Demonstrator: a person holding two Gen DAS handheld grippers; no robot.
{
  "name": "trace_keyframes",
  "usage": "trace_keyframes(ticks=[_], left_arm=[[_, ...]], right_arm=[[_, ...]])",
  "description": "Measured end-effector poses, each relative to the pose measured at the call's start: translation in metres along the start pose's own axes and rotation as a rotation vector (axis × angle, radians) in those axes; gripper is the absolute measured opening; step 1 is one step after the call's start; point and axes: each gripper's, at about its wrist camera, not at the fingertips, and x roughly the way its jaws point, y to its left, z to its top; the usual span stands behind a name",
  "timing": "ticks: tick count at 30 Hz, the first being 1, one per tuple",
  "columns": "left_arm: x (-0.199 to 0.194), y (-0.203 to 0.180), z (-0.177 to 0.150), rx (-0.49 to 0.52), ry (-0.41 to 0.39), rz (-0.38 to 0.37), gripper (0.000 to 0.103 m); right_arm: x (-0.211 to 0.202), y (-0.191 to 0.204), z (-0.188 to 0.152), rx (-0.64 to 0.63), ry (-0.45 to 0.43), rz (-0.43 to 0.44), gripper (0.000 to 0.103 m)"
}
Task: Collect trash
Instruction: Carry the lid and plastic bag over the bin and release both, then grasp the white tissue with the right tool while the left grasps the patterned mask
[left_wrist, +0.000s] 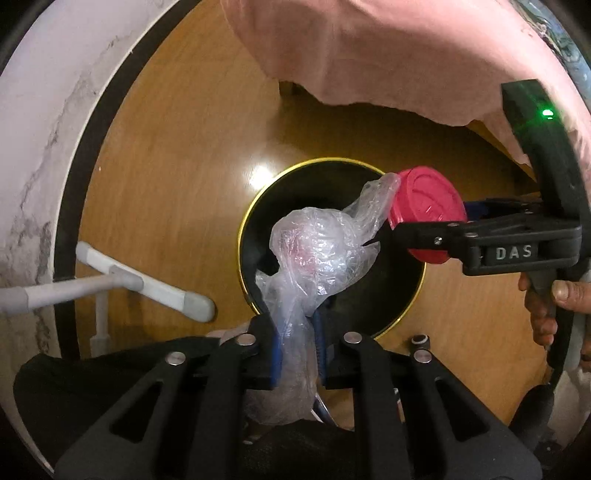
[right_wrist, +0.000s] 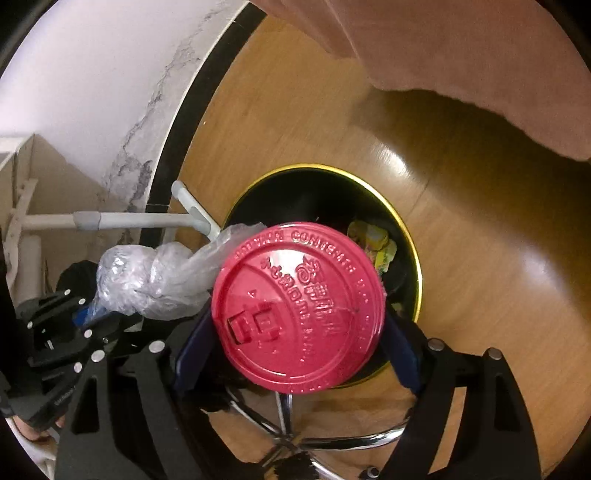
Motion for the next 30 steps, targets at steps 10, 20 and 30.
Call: trace_keyframes(ticks=[10, 20, 30], left_arm=[[-0.057, -0.037, 0.003, 0.129, -0.216, 0.074, 0.091], [-0.292, -0.002, -0.095, 0.071, -0.778, 0.246, 0.095], [-0.338, 0.179, -0.293, -0.607, -0.752, 0.616, 0.096]], right_arm=[[-0.048, -0.002, -0.001, 0.063, -0.117, -0.072, 0.093], [-0.214, 0.123, -0.022, -0.238, -0.656, -0.249, 0.096], [-0.173, 0.359, -0.084, -0.879, -0.662, -0.088, 0.096]])
